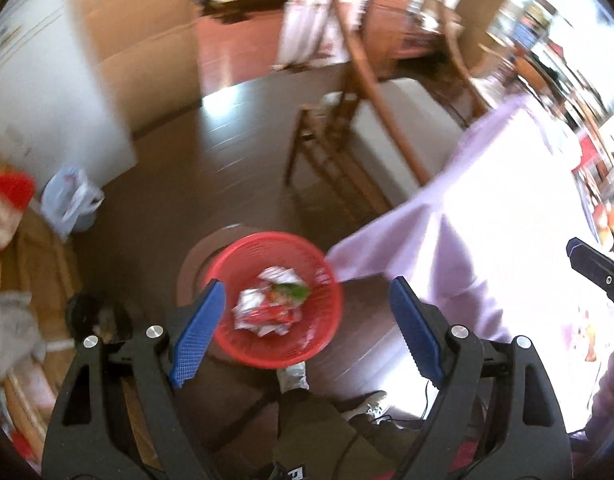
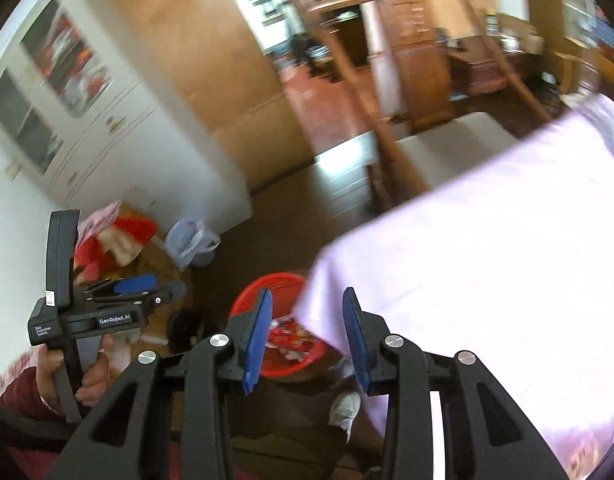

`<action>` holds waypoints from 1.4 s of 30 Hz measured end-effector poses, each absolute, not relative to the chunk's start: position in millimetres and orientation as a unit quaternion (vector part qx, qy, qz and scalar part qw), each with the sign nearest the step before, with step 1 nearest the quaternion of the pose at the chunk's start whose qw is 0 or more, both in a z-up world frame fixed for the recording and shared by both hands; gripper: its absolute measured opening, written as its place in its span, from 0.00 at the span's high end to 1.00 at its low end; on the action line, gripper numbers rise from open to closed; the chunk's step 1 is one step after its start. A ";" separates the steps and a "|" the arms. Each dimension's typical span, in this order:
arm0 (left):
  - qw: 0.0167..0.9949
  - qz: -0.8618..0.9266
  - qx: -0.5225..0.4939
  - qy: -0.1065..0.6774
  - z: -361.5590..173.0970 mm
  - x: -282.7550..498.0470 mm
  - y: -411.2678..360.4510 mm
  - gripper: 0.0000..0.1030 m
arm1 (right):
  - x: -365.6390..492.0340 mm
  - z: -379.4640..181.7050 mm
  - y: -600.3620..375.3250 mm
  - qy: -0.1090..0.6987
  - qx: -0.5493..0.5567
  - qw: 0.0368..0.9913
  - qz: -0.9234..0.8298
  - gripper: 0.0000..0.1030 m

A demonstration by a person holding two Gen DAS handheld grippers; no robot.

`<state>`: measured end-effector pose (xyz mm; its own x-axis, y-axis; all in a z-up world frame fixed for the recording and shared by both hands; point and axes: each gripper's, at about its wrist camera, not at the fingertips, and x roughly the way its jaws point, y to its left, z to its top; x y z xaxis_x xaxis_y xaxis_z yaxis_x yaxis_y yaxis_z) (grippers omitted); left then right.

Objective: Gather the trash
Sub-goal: 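Open the right tool to drop the red snack bag into the basket, then move both tools back over the table toward the blue face mask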

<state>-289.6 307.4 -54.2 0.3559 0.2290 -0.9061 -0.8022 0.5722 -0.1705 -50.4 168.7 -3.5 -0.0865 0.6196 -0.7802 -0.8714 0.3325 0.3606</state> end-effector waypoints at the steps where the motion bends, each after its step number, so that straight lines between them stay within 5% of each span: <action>1: 0.766 0.328 -0.308 0.458 -53.5 -279.4 304.4 0.21 | -41.9 -1.2 154.0 0.475 -0.122 0.676 0.550 0.65; 10: 0.826 0.170 -0.210 0.495 -41.1 -134.4 233.4 0.21 | 10.2 11.9 0.1 0.456 -0.029 0.790 0.409 0.64; 22: 0.847 -0.079 -0.047 0.524 -40.4 3.9 44.6 0.19 | 7.1 -8.8 -235.9 0.448 0.132 0.870 0.157 0.59; 31: 0.817 -0.186 -0.014 0.546 -56.2 71.9 -60.6 0.19 | -21.7 -15.1 -318.5 0.419 0.175 0.889 0.063 0.58; 42: 0.820 -0.131 0.021 0.556 -76.9 105.1 -72.4 0.19 | -15.0 -25.4 -346.0 0.425 0.196 0.883 0.046 0.57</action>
